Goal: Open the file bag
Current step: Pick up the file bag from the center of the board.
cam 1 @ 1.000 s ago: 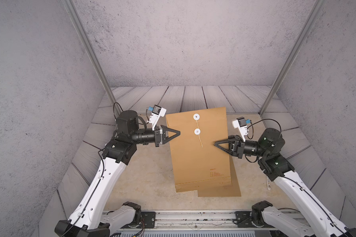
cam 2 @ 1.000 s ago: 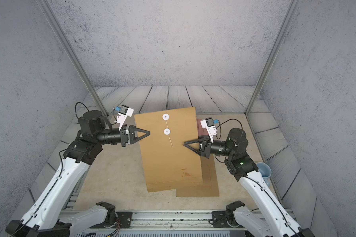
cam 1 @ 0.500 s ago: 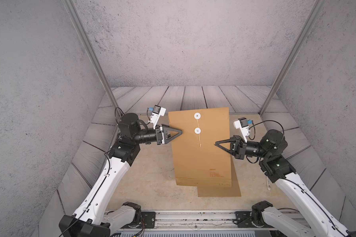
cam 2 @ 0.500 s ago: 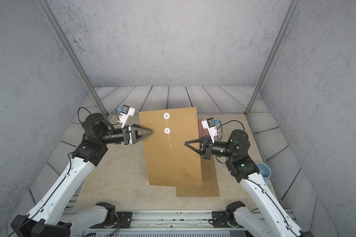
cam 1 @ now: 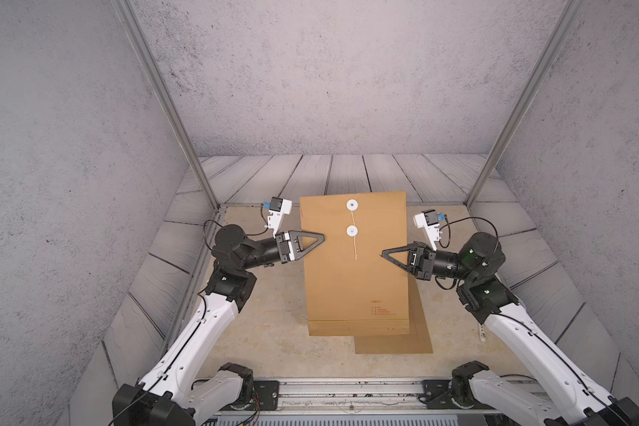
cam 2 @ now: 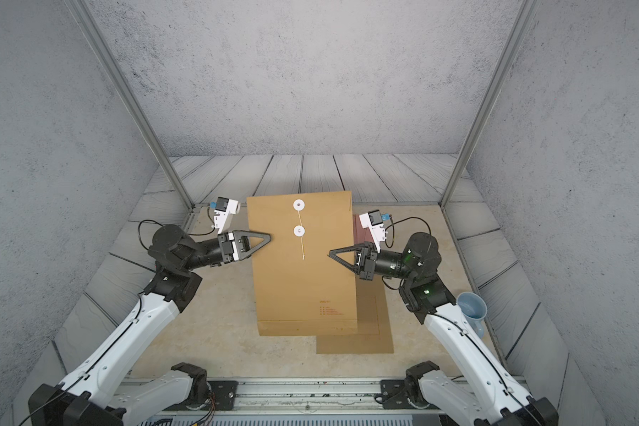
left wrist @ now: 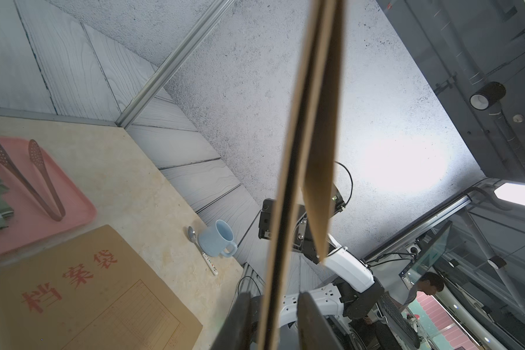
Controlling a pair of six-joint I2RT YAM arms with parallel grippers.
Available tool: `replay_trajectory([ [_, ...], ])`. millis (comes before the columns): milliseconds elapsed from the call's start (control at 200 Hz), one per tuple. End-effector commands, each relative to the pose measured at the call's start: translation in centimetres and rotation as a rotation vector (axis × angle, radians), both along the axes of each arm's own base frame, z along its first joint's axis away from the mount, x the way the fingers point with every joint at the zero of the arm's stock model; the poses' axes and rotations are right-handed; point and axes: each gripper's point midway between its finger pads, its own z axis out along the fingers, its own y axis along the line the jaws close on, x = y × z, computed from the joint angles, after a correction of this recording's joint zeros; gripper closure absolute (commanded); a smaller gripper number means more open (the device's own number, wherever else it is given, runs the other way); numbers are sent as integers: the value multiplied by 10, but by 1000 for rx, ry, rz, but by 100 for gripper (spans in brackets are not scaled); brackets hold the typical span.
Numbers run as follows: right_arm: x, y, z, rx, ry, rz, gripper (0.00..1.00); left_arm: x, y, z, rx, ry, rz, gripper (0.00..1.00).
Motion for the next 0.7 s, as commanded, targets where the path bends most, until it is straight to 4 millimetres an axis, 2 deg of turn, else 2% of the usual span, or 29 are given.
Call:
replay_trajectory([
  [0, 10, -1, 2, 13, -14, -49, 100, -10, 3, -1, 17, -37, 3, 73],
  [85, 15, -1, -4, 7, 3, -62, 100, -15, 3, -2, 12, -36, -13, 83],
  [265, 22, 0, -19, -26, 43, -81, 99, -11, 3, -10, 45, -35, 14, 98],
  [315, 24, -1, -24, -50, 48, -100, 88, -5, 4, -16, 81, -26, 55, 100],
  [380, 31, -9, -36, -141, 59, -187, 60, 3, 9, -27, 161, -18, 127, 100],
  [415, 41, -19, -46, -221, 74, -286, 46, 9, 13, -35, 207, -11, 177, 100],
  [475, 55, -41, -61, -359, 101, -443, 33, 14, 20, -47, 301, -7, 244, 100],
  [525, 62, -57, -66, -445, 115, -538, 24, 17, 27, -55, 371, -2, 293, 100],
  [606, 61, -67, -59, -475, 104, -587, 21, 15, 33, -63, 454, -13, 343, 100],
  [656, 58, -64, -49, -431, 80, -582, 22, 10, 33, -65, 496, -42, 354, 100],
  [696, 52, -54, -39, -371, 52, -530, 24, 6, 32, -67, 547, -76, 364, 100],
])
